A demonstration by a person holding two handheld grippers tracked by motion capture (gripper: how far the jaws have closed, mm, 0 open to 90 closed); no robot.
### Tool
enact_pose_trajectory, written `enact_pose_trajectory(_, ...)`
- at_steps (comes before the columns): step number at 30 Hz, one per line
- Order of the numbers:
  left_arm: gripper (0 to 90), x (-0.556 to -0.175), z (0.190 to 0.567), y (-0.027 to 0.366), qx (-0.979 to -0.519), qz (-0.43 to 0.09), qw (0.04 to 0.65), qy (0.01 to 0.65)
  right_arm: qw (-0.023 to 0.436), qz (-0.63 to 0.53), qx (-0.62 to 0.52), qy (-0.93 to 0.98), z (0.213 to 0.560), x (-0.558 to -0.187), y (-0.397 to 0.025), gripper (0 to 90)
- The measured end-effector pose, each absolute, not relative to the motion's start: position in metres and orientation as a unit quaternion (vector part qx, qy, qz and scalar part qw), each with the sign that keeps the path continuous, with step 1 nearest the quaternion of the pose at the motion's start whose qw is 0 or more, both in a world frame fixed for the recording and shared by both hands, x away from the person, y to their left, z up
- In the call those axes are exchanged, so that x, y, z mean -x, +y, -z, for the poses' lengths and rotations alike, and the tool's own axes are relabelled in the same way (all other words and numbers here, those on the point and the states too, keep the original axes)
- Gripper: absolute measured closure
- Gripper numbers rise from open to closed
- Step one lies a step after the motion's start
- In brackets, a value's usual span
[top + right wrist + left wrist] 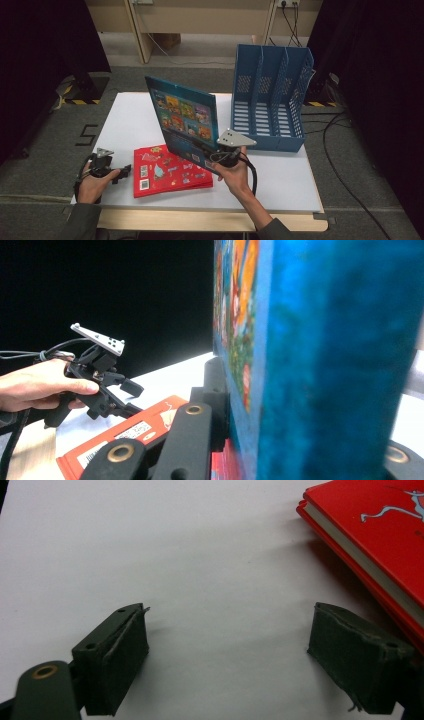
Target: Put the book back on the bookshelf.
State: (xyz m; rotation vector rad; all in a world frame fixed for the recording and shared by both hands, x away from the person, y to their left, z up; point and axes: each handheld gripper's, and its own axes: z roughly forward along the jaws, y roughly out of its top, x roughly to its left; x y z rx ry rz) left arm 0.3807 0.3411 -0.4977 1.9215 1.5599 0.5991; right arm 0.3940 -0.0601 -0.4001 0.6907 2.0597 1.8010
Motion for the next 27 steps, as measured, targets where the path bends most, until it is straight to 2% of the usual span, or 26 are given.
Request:
enact_pose_trajectory(14, 14.6, -0.381, 0.498, 0.341, -0.722, -0.225, 0.293, 0.586, 0.186, -0.64, -0.256, 0.7, 0.381, -0.394, -0.08, 82.3)
enact_pose_trajectory(20, 14.5, -0.381, 0.498, 0.341, -0.721, -0.225, 0.293, 0.586, 0.199, -0.653, -0.272, 0.678, 0.363, -0.395, -0.099, 82.3)
enact_pose_trajectory(27, 14.6, -0.381, 0.498, 0.341, -0.721, -0.225, 0.293, 0.586, 0.237, -0.659, -0.289, 0.653, 0.339, -0.393, -0.133, 82.3)
